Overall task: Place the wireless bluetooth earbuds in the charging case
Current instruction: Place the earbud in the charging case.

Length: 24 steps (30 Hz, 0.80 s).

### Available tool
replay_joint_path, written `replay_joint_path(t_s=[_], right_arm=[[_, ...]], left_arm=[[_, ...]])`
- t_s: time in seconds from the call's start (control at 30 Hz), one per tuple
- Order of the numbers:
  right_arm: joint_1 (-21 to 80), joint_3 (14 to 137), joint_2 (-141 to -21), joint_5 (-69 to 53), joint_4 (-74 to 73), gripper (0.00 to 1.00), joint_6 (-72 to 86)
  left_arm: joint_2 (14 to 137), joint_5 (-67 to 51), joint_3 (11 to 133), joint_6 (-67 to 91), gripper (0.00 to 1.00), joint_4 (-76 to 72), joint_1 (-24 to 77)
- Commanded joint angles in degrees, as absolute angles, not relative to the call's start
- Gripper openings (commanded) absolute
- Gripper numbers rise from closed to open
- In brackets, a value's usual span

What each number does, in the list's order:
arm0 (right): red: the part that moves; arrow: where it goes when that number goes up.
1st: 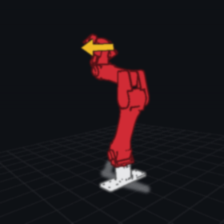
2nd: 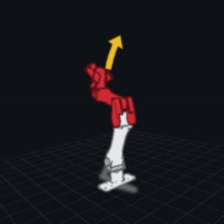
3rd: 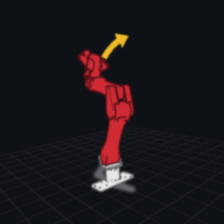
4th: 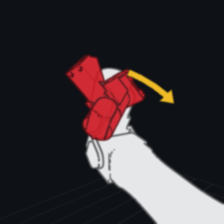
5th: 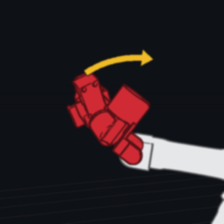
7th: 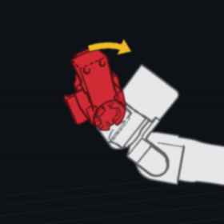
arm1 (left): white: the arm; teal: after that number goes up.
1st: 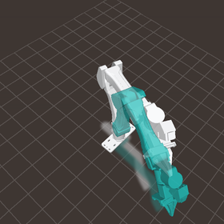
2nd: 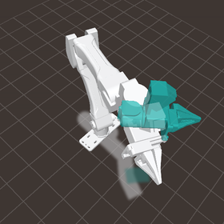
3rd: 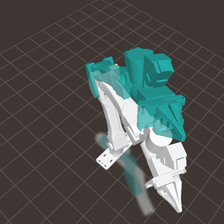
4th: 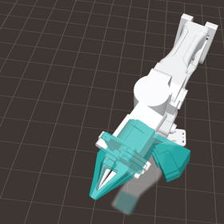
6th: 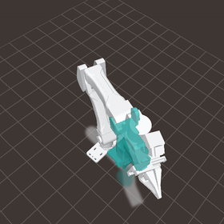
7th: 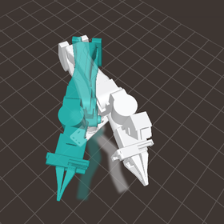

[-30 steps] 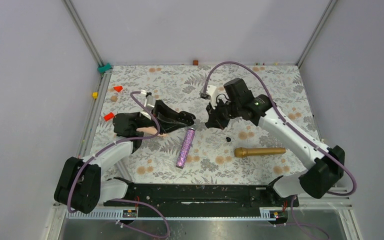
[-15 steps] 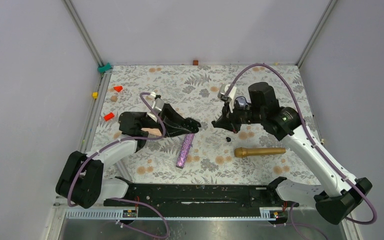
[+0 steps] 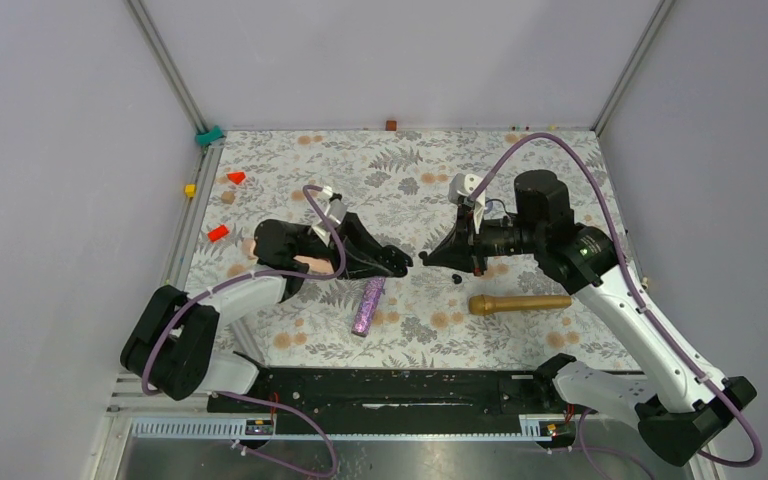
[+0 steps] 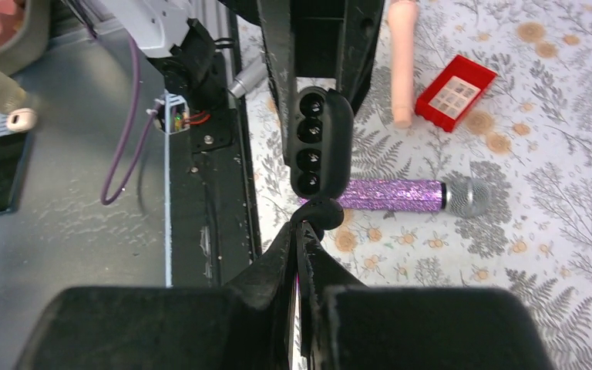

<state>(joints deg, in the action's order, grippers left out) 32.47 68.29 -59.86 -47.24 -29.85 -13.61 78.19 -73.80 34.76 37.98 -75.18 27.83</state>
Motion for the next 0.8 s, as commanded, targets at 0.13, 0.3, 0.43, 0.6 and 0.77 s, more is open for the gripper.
replay_joint_path(t_s=[0.13,0.3,0.43,0.6,0.77], right_arm=[[32.2,66.2,-59.7,-56.8,-23.2,0.01,-8.5],[32.6,64.7,-60.0,-58.6,-21.6,0.02,-7.9],[35.4,65.2,-61.3,-55.6,-25.1,0.03,-12.2],[37.9,66.4,-63.3,-52.6,-26.7,0.03,-15.1],[38.9,67.1,-64.0,-50.0,-27.5,0.03,-16.7]], left_arm=[[79.5,-75.7,37.3,38.4,0.01,-79.4,29.7],[79.2,-76.1,37.7,39.4,0.01,-79.5,30.6],[79.1,-76.2,37.7,39.7,0.01,-79.5,30.5],[79.4,-76.3,37.7,39.7,0.01,-79.5,30.6],[79.7,-76.6,37.5,39.9,0.01,-79.5,31.0]])
